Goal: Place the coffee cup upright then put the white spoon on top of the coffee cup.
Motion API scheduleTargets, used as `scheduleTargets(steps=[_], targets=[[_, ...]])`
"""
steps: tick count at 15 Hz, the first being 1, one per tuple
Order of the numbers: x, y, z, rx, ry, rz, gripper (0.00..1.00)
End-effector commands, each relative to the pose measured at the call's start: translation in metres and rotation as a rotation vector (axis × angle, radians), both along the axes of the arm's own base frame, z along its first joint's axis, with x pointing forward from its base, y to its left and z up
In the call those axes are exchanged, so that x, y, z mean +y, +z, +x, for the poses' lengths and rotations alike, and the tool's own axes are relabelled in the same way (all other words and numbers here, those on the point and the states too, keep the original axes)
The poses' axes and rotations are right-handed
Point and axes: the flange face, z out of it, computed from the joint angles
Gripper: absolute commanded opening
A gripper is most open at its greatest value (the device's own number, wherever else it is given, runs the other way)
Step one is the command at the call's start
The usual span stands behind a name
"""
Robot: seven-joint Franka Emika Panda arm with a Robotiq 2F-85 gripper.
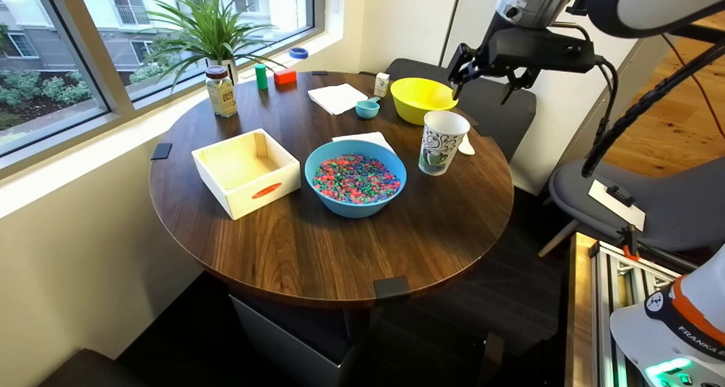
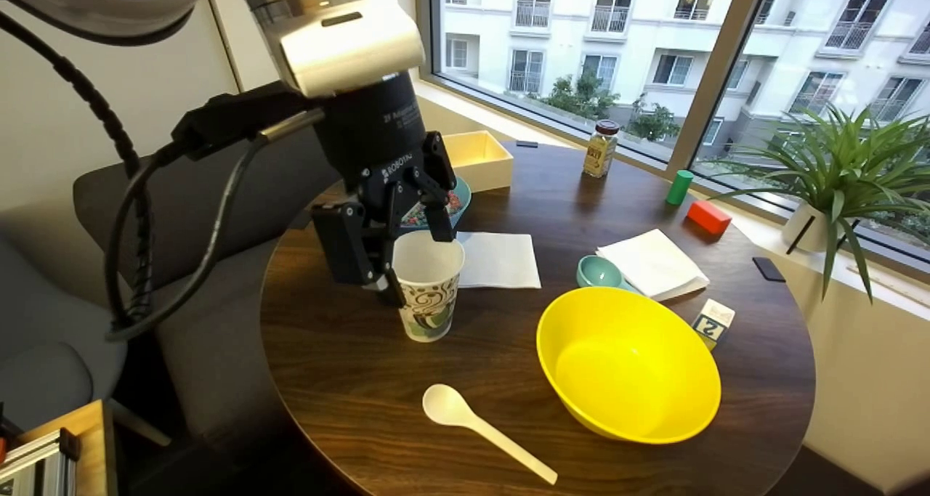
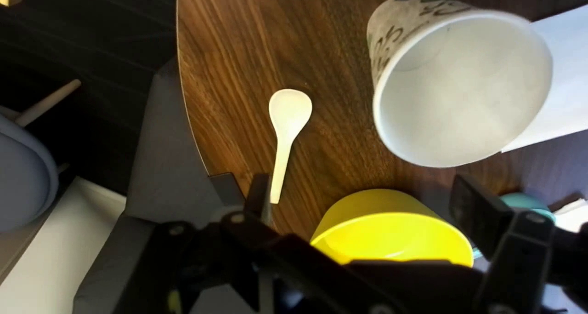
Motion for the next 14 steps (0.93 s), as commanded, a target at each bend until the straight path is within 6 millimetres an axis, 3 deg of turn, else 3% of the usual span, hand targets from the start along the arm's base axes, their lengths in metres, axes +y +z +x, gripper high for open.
scheduleTargets(steps=[1,7,8,14], targets=[[-0.034,-0.001,-0.022,0.015,0.079,0.149,1.0],[-0.087,-0.02,-0.034,0.075,0.194,0.318,1.0],[-0.082,-0.012,-0.028,0.055,0.165,0.265,1.0],[-0.094,-0.021,-0.029,0.073,0.176,0.307,1.0]])
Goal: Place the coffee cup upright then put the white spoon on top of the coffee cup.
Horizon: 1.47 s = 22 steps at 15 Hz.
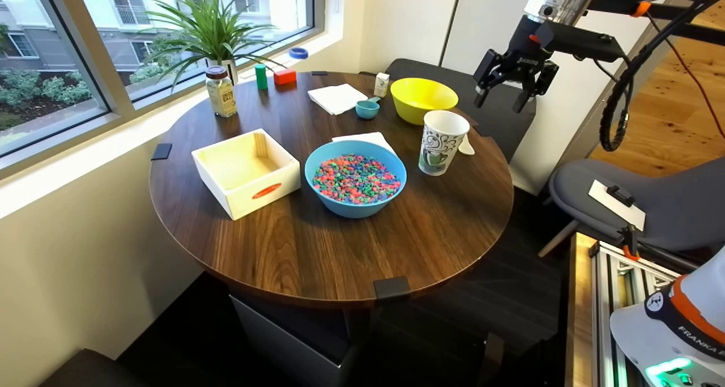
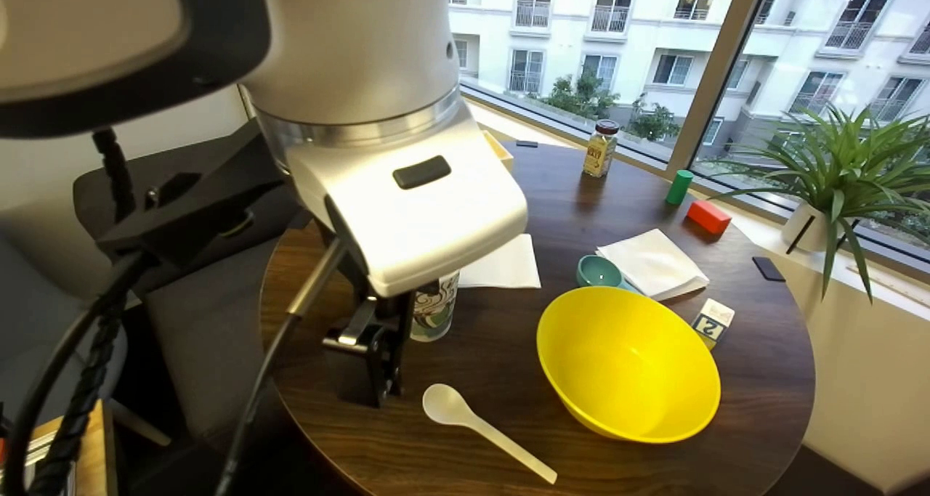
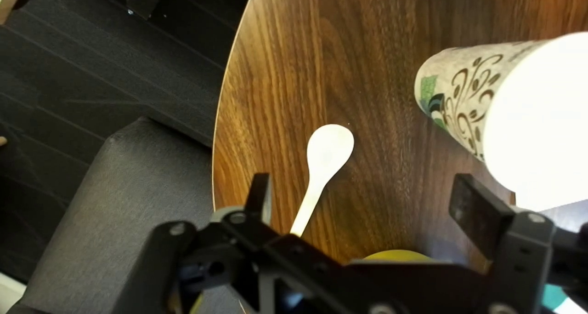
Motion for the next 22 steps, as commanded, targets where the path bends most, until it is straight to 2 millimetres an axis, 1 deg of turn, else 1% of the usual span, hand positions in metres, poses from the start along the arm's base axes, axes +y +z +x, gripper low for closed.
scheduleTargets(steps=[1,5,9,16,22], targets=[[-0.008,-0.007,0.003,0.016,-0.026,0.016,1.0],[-0.022,-0.022,0.008,0.057,-0.082,0.011,1.0],[-0.036,-0.043,0.021,0.101,-0.121,0.012,1.0],[-0.044,-0.07,0.051,0.158,-0.143,-0.004,1.0],[-0.048,-0.087,0.065,0.193,-0.172,-0.018,1.0]])
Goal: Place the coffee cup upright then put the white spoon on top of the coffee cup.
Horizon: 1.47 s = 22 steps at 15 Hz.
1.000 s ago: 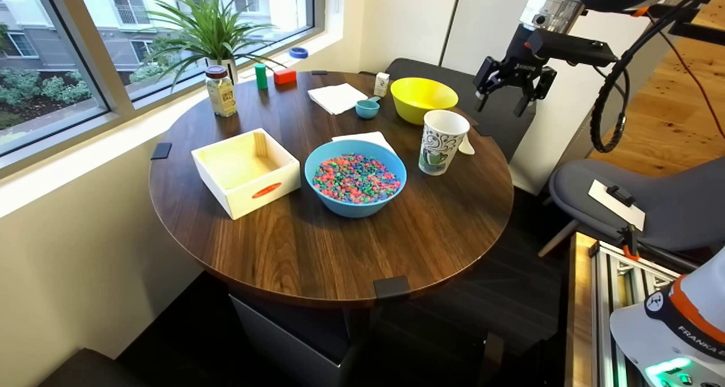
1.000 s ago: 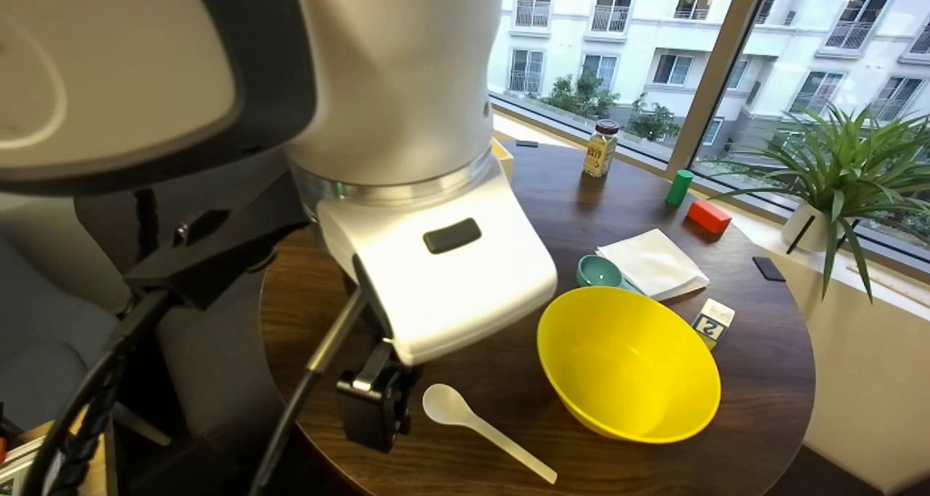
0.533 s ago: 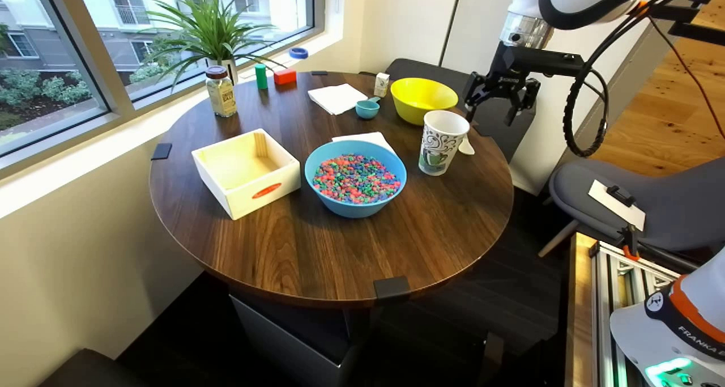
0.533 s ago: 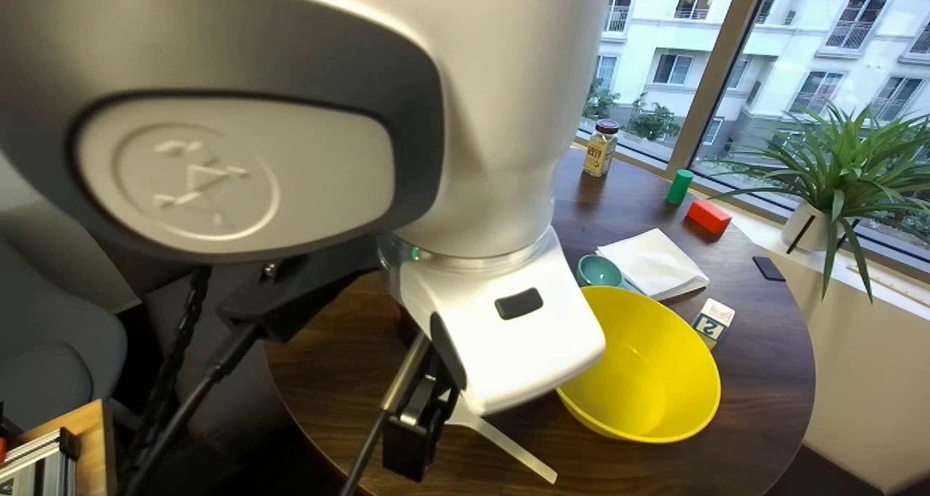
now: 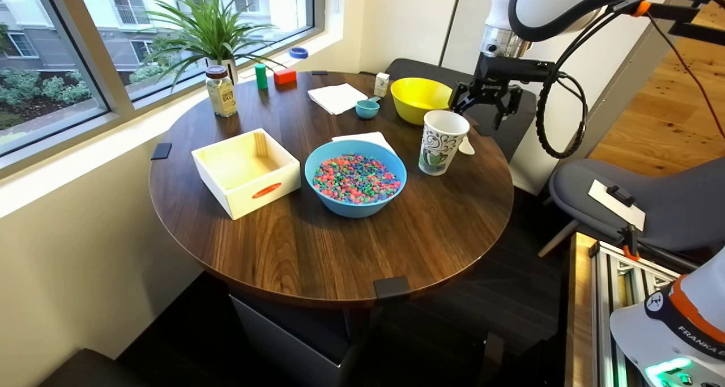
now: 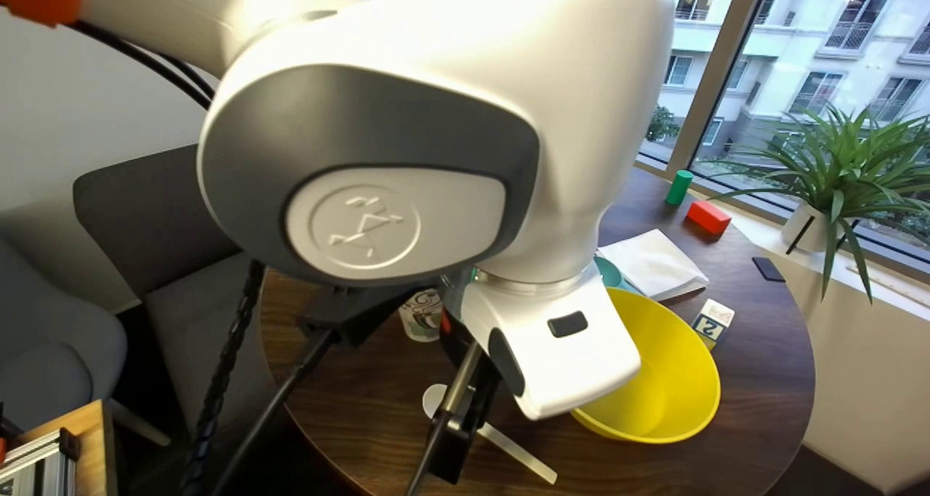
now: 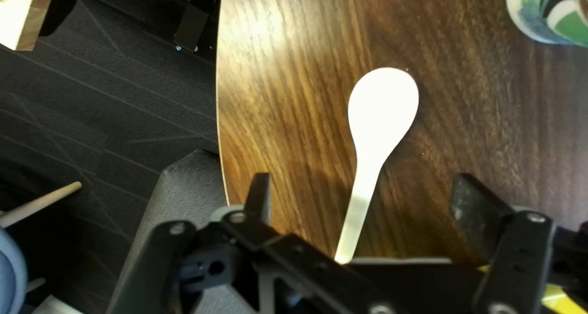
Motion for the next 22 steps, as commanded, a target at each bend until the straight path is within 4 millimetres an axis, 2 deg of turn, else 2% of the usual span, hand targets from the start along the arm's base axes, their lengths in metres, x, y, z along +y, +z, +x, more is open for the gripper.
scheduleTargets(steps=[1,5,7,8,10,11,13,14,15,16,17,18,19,20,22], targets=[[0.0,-0.009,0.01,0.025,-0.022,-0.013,1.0],[0.002,-0.018,0.015,0.035,-0.023,-0.015,0.98],[0.003,-0.023,0.016,0.044,-0.021,-0.017,0.94],[0.004,-0.024,0.016,0.047,-0.021,-0.016,0.88],[0.005,-0.028,0.017,0.053,-0.02,-0.017,0.84],[0.005,-0.029,0.017,0.056,-0.022,-0.018,0.76],[0.005,-0.031,0.017,0.059,-0.023,-0.021,0.74],[0.005,-0.031,0.017,0.06,-0.023,-0.023,0.67],[0.005,-0.032,0.017,0.061,-0.022,-0.025,0.66],[0.005,-0.032,0.017,0.062,-0.021,-0.026,0.59],[0.004,-0.032,0.017,0.063,-0.02,-0.03,0.42],[0.004,-0.032,0.017,0.063,-0.02,-0.033,0.34],[0.003,-0.032,0.016,0.064,-0.019,-0.036,0.34],[0.003,-0.032,0.016,0.065,-0.017,-0.041,0.28],[0.003,-0.032,0.016,0.065,-0.014,-0.047,0.11]])
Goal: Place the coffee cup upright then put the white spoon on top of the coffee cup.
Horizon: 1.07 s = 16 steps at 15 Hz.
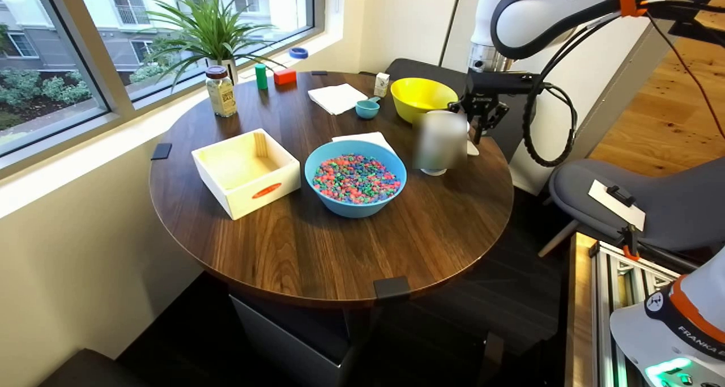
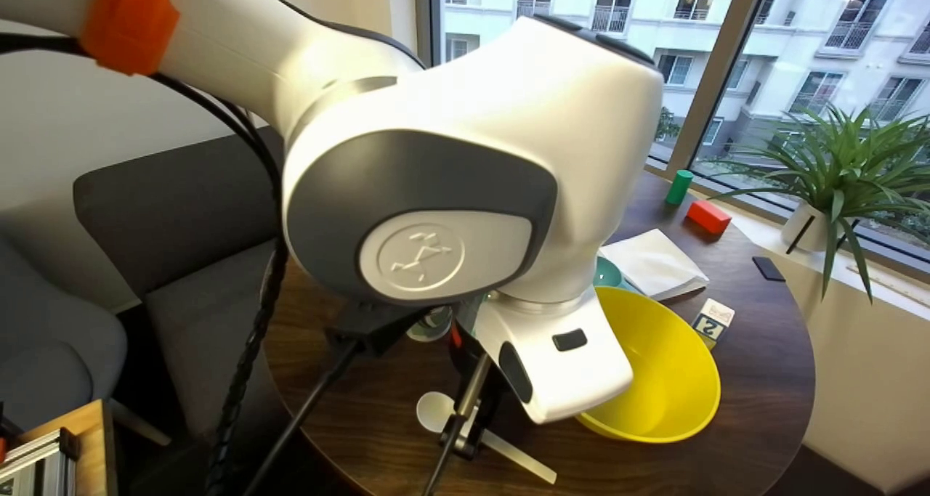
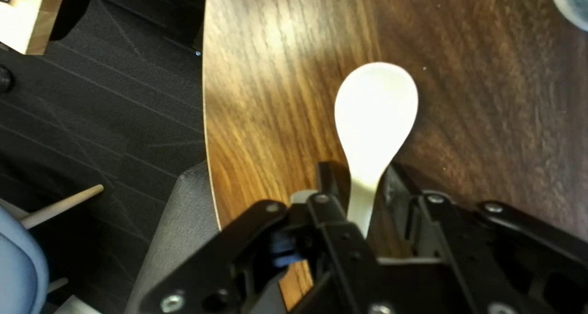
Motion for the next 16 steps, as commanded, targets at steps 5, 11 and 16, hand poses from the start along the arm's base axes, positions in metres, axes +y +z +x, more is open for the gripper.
scheduleTargets(steps=[5,11,16], targets=[[0.001,-0.002,0.004,0.003,-0.002,-0.031,0.06],[0.016,0.024,-0.002,-0.02,0.019,-0.056,0.06],[0.036,0.061,-0.014,-0.037,0.053,-0.111,0.06]])
